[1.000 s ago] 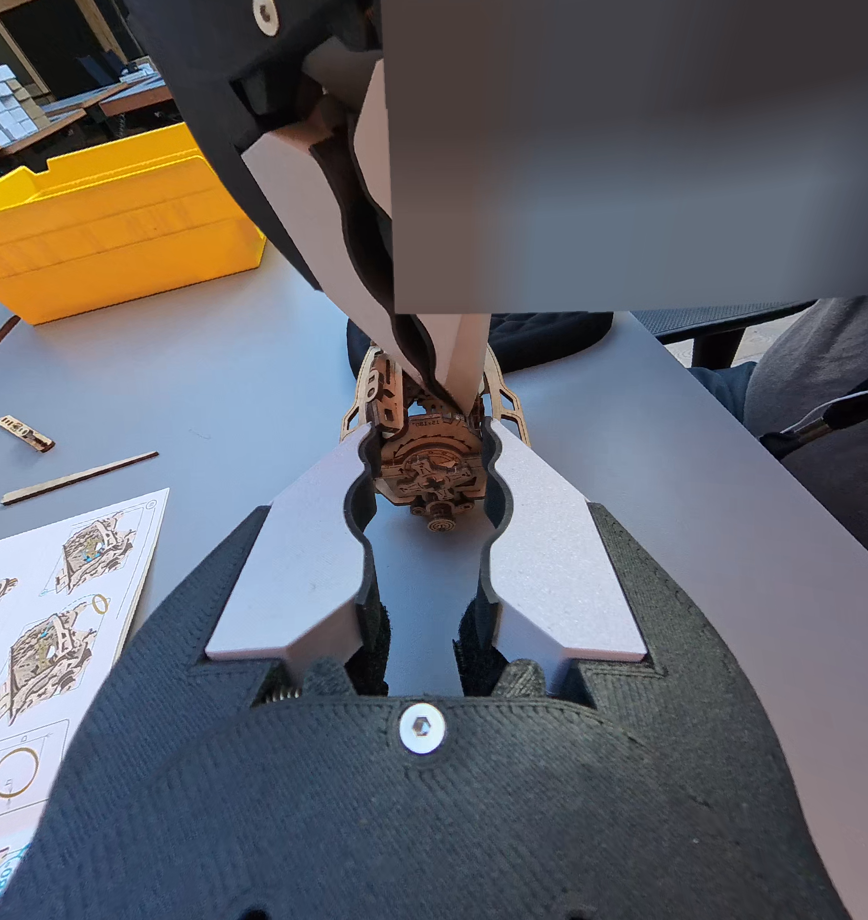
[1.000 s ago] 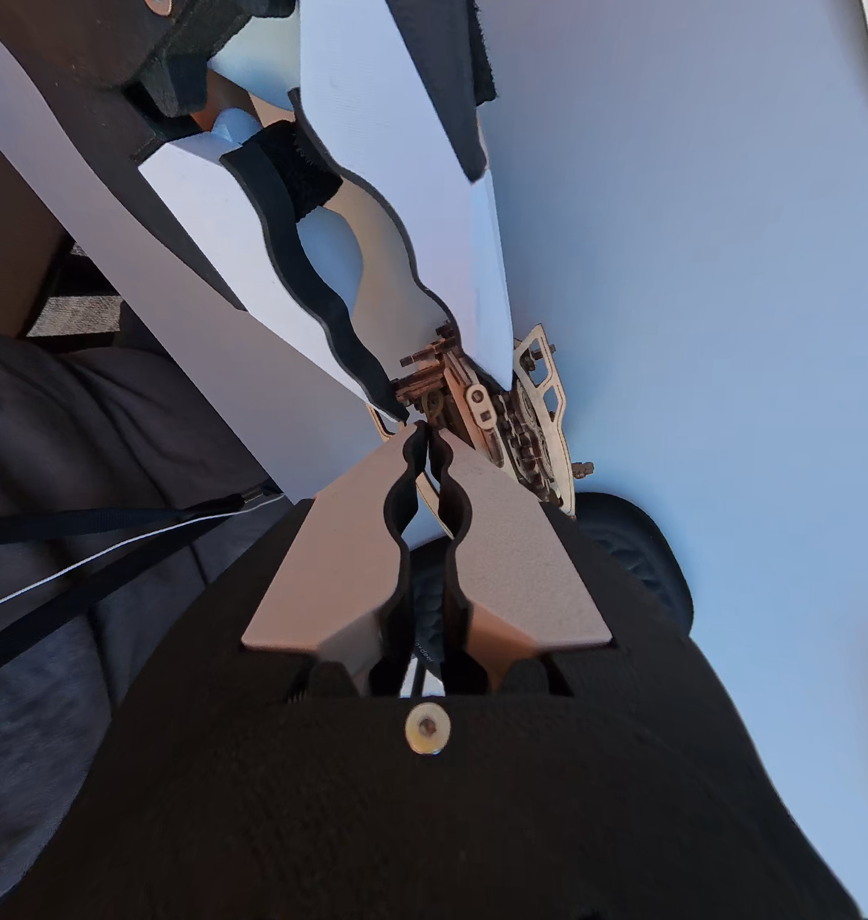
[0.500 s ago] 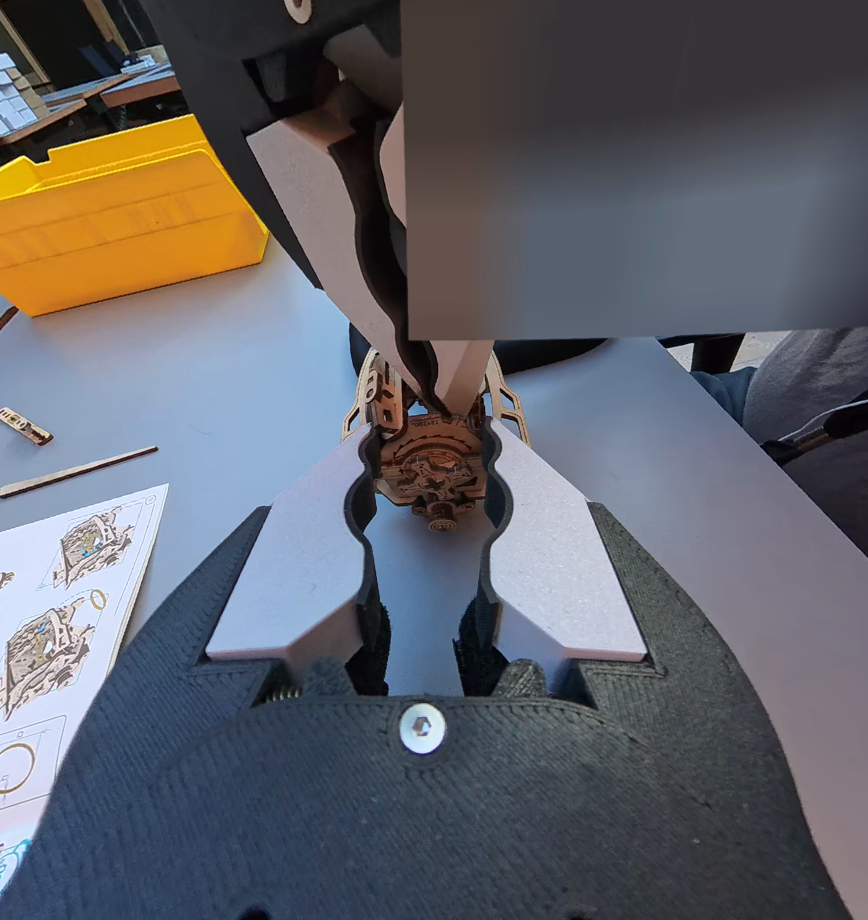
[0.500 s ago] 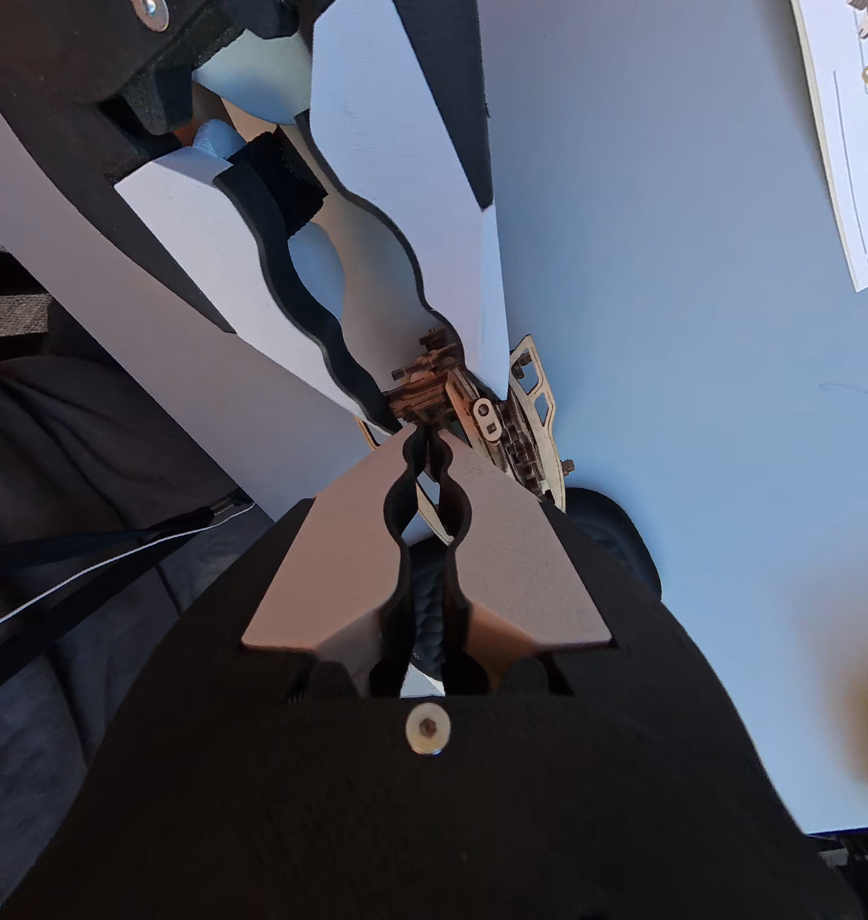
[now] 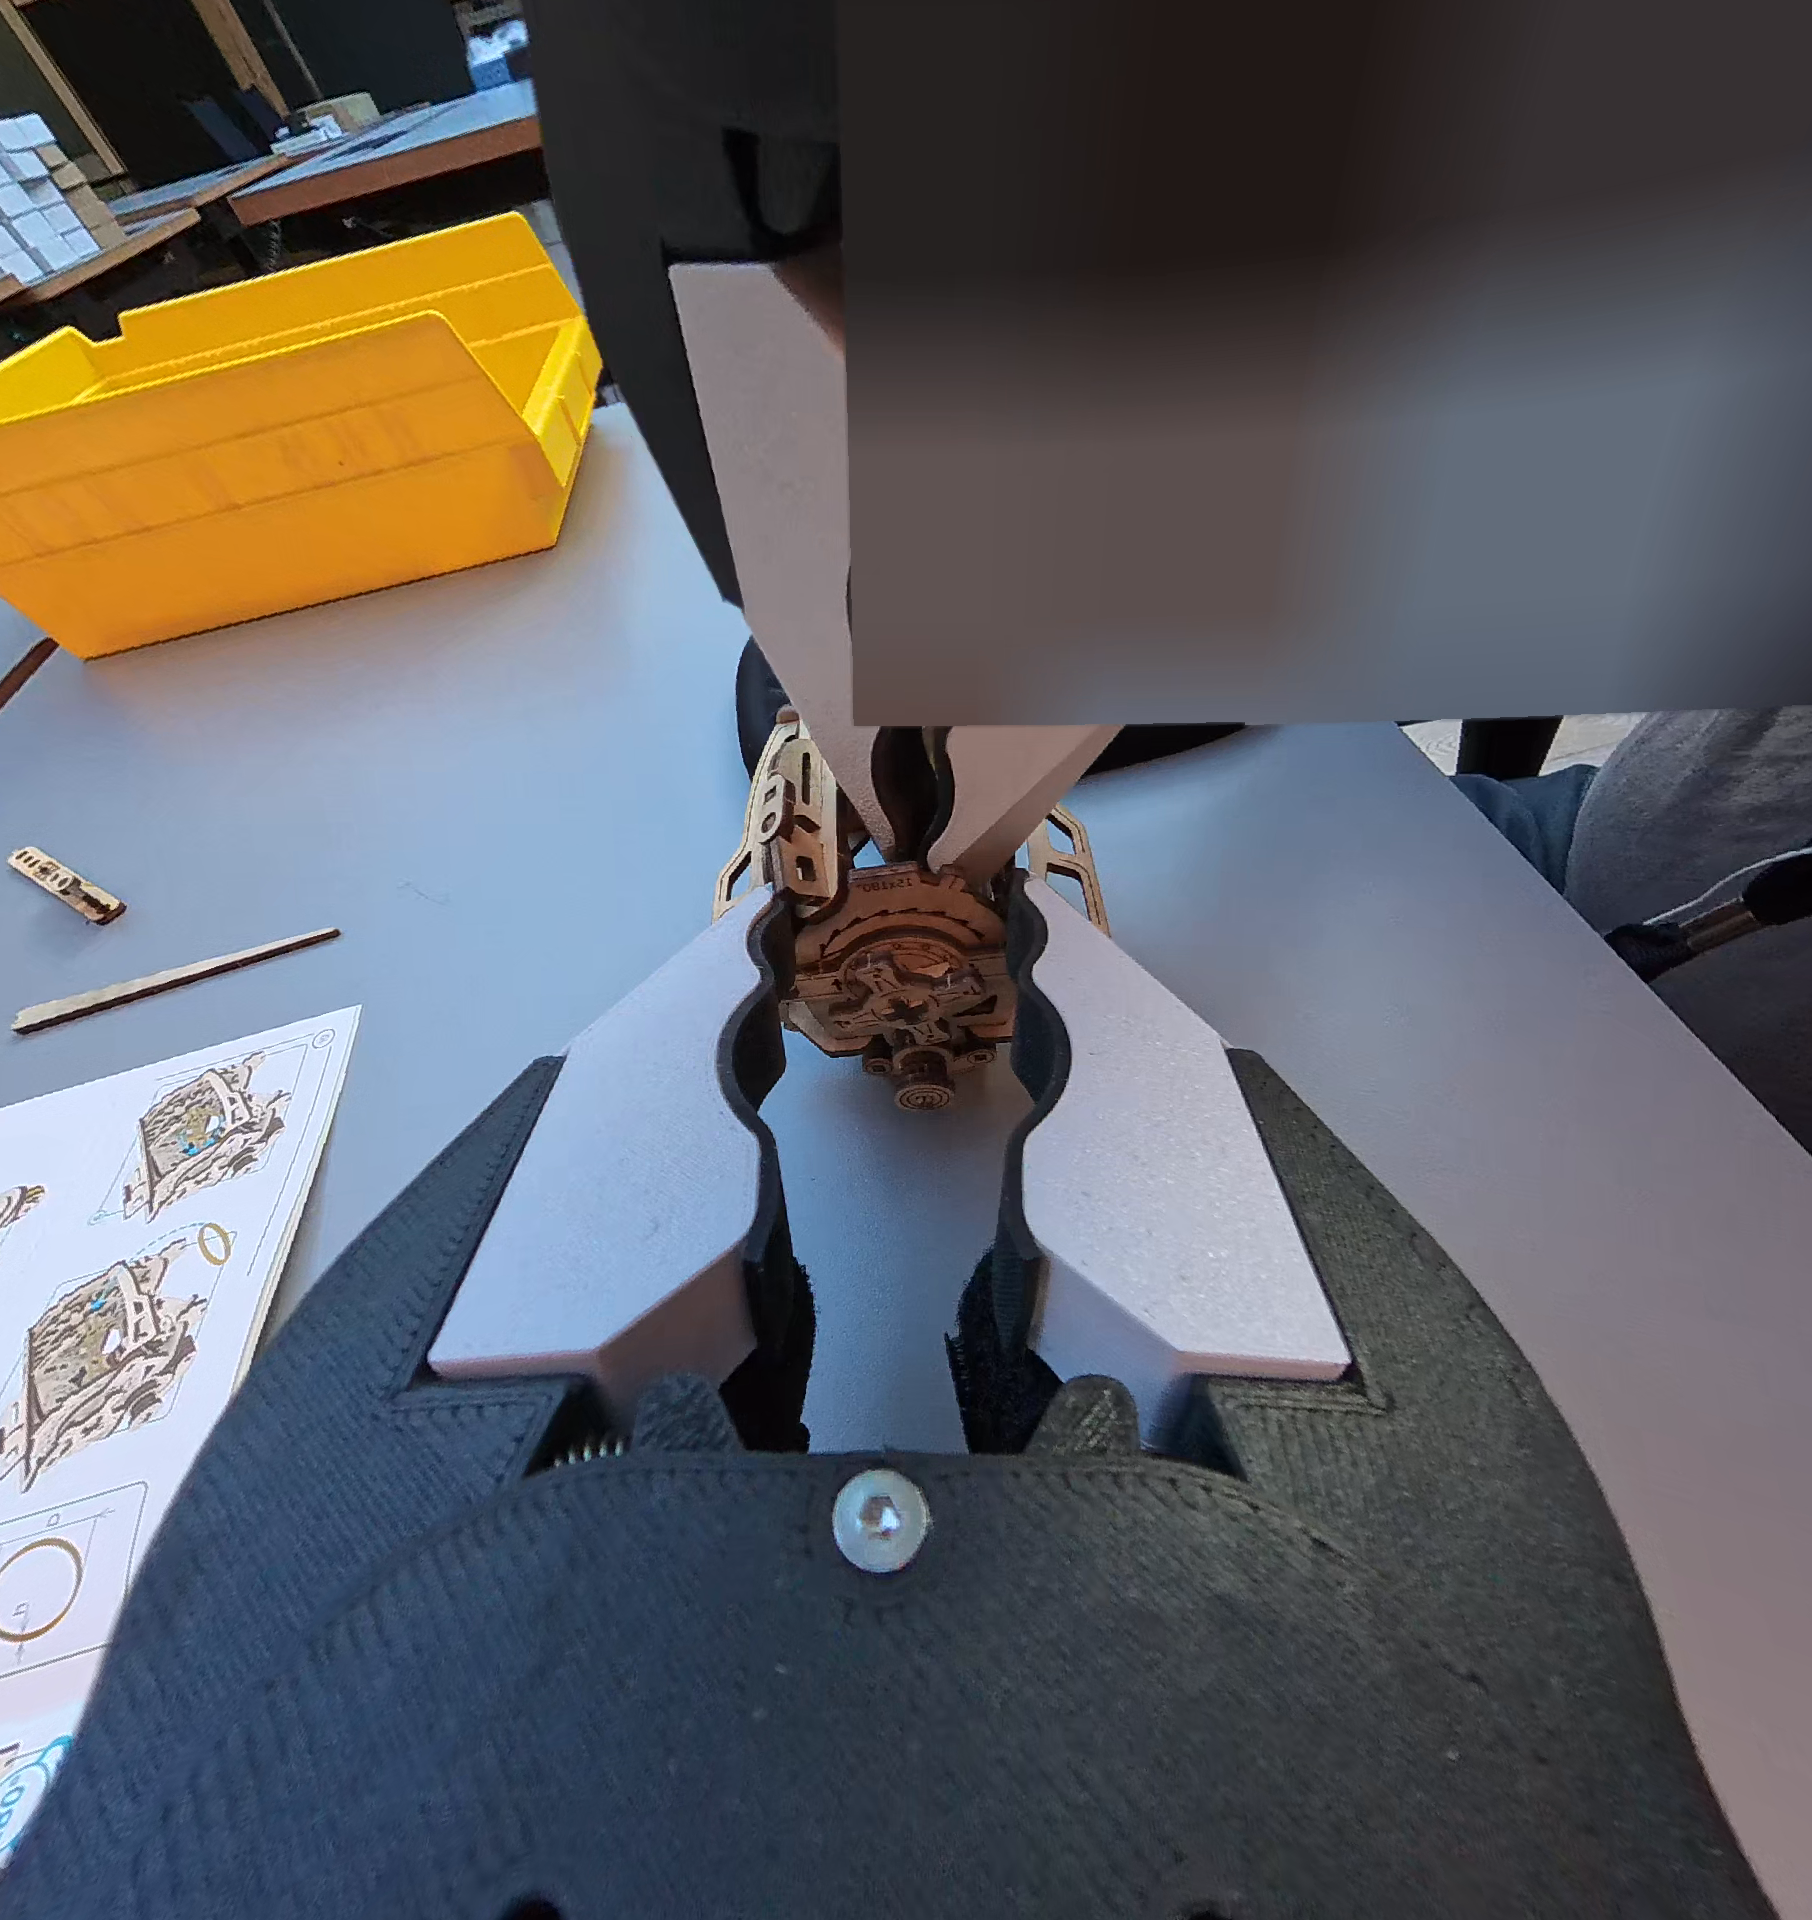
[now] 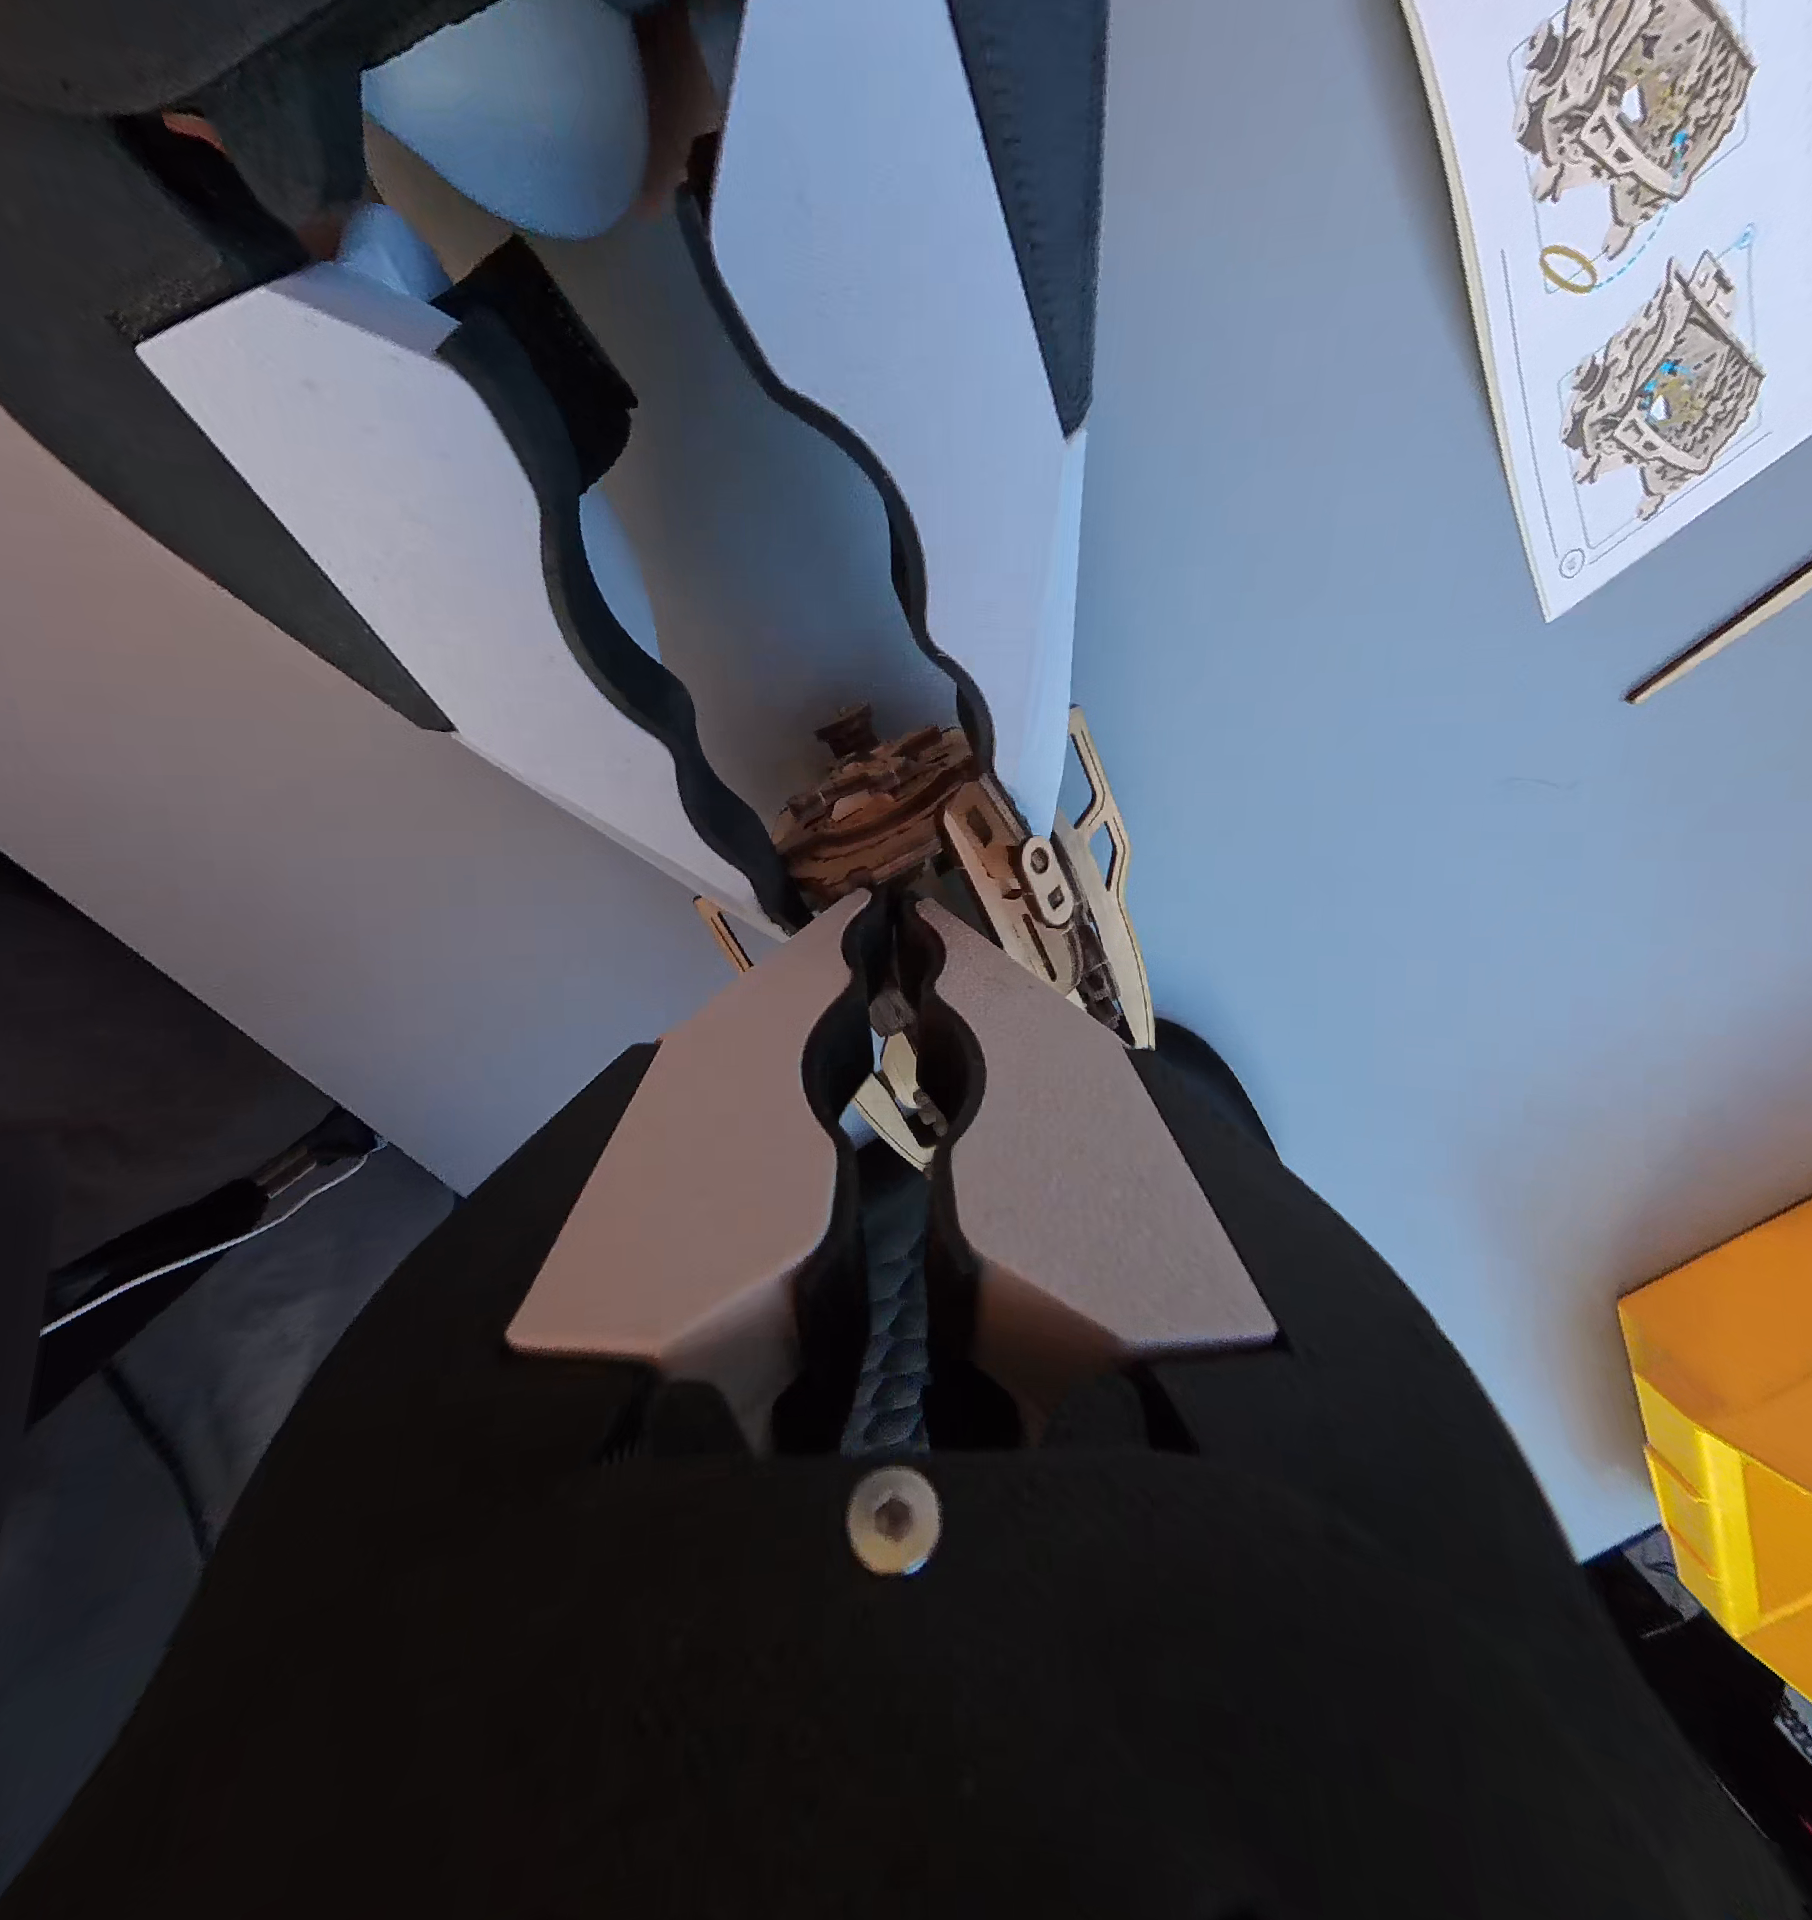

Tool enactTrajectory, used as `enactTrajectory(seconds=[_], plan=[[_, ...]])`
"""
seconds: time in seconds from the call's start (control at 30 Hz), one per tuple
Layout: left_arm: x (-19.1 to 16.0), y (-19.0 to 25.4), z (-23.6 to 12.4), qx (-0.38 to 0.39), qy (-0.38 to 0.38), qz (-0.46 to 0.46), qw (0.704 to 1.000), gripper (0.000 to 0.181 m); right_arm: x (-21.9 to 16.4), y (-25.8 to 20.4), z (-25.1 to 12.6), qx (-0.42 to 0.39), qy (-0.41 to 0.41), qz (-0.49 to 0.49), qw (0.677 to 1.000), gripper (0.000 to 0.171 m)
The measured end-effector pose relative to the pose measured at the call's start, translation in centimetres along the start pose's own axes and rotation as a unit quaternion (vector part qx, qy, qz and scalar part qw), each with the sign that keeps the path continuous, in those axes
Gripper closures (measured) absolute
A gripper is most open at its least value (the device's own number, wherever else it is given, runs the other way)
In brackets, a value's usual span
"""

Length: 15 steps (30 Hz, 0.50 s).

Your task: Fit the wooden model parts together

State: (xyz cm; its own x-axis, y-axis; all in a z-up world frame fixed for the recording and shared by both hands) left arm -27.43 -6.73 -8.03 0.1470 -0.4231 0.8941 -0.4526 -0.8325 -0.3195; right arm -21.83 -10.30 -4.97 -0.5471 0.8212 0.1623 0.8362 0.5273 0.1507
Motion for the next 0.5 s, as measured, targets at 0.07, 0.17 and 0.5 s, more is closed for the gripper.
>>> enactTrajectory(seconds=[0.07,0.17,0.5], plan=[[0.0,0.1,0.0,0.0,0.0,0.003,1.0,0.143,-0.2,-0.1,0.0,-0.003,0.021,0.006,1.0,0.171],[0.0,0.1,0.0,0.002,0.0,0.007,1.0,0.143,-0.5,-0.1,-0.1,0.005,0.047,0.016,0.999,0.171],[0.0,0.1,0.0,0.004,0.0,0.009,1.0,0.143,-1.4,0.1,-0.1,0.019,0.138,0.052,0.989,0.171]])
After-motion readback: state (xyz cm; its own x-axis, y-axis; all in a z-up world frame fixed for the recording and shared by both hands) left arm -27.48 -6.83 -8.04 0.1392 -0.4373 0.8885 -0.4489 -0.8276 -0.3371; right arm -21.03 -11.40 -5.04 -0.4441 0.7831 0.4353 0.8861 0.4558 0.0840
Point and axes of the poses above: each gripper's, where its closed fingertips meet, z out along the fingers, x out of its top, y = z × x across the jaws, the point moved 7 cm from there along -z, back along the fingers, and after that the axes turned 9 degrees about z, right-handed, at the moved point
